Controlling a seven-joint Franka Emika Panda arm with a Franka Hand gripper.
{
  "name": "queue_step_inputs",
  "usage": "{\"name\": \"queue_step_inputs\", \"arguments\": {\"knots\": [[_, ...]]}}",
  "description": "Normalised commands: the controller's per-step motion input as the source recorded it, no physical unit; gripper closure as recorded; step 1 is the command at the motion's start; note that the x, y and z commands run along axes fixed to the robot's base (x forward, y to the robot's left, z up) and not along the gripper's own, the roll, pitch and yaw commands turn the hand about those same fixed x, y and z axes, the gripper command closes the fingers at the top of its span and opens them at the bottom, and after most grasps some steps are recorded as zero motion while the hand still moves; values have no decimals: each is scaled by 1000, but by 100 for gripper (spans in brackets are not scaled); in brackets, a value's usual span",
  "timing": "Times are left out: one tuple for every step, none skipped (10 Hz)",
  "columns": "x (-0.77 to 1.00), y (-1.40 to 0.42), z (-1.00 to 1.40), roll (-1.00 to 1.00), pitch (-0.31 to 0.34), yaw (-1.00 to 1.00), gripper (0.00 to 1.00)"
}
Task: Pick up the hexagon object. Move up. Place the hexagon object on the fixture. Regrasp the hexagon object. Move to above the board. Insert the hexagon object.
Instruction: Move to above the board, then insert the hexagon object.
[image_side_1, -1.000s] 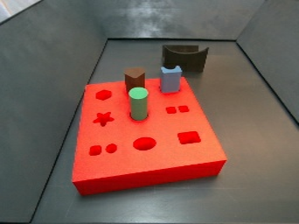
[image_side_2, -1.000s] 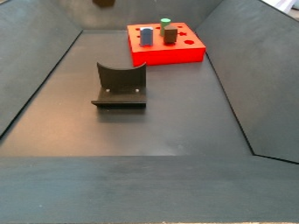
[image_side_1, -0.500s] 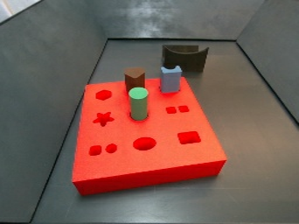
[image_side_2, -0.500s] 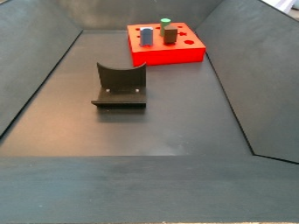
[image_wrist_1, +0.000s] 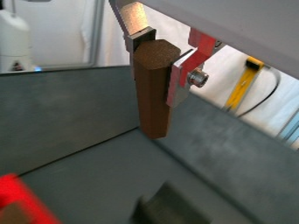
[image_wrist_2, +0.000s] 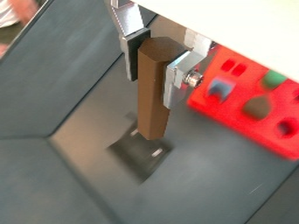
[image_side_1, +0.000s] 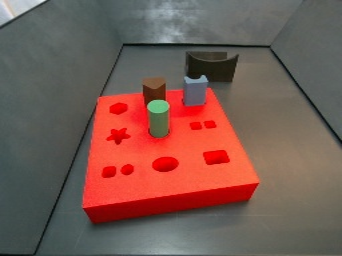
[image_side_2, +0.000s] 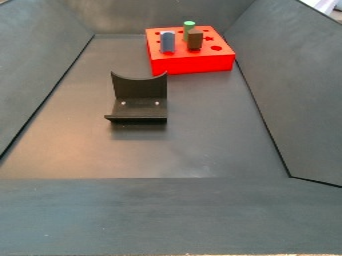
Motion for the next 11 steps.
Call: {"name": "queue_step_inputs", "arguments": {"knots": [[-485,-1000,48,-1000,-86,-53,100],[-504,-1000,44,-1000,-99,-56,100],[-516,-1000,41,-1000,-103,-61,100],[-549,-1000,47,-859,-106,-48,100],[-485,-861,26,-709,-97,-45,100],[-236,-367,14,-363,-67,-16,100],[-154,-224,3,-272,-49,-12,100],[-23,11,0,0,0,0,100],[-491,0,0,7,-36,-140,100],[-660,209,-217,-1,-39,-283,100],[-914,337,-489,0,-99,-334,100]]}}
